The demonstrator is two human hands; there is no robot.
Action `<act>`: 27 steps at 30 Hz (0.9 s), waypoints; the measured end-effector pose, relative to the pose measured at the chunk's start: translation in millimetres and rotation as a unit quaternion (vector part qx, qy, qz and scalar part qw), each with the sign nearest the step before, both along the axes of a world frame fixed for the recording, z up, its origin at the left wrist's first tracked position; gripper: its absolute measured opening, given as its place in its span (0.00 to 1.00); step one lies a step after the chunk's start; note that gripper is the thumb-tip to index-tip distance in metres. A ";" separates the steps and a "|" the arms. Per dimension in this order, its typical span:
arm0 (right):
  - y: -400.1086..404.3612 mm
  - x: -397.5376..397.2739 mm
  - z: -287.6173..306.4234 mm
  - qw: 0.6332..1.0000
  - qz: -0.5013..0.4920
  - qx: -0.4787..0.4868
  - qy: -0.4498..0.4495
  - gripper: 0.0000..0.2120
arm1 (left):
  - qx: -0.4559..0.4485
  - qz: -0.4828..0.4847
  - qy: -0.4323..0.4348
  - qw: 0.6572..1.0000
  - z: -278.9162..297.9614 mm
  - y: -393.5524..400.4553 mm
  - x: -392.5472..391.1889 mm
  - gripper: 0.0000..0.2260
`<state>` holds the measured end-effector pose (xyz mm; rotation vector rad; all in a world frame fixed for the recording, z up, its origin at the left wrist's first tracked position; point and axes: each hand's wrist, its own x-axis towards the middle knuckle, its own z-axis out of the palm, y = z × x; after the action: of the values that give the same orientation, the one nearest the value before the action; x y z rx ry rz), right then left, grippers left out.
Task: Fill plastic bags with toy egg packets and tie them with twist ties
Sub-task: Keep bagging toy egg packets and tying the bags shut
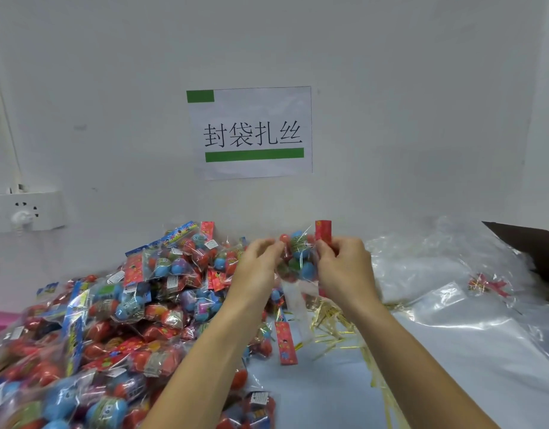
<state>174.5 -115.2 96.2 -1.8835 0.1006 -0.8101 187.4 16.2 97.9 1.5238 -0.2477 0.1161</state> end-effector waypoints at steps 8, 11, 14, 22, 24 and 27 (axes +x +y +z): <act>-8.1 -12.2 18.2 0.979 0.185 0.070 0.050 0.14 | -0.040 -0.135 0.055 0.988 -19.6 21.3 22.4 0.38; -11.7 -14.1 20.3 0.972 0.215 0.055 0.078 0.18 | -0.007 -0.123 0.017 0.992 -25.4 19.2 30.0 0.33; -15.7 -16.6 20.3 0.952 0.266 0.072 0.131 0.28 | 0.016 -0.118 -0.014 0.993 -25.0 17.2 29.1 0.31; -36.6 -14.7 17.6 0.916 0.343 0.085 0.188 0.17 | 0.067 -0.103 -0.067 0.990 -29.9 5.9 22.2 0.29; -41.7 -14.4 19.0 0.923 0.327 0.065 0.192 0.15 | 0.078 -0.098 -0.066 0.990 -30.9 0.7 18.9 0.30; -44.9 -14.3 19.4 0.918 0.340 0.032 0.203 0.21 | 0.102 -0.088 -0.094 0.986 -32.7 -2.1 15.1 0.25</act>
<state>160.2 -160.1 115.6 -1.8179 -0.2589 0.0619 202.5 14.1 65.3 1.6883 -0.5574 0.0968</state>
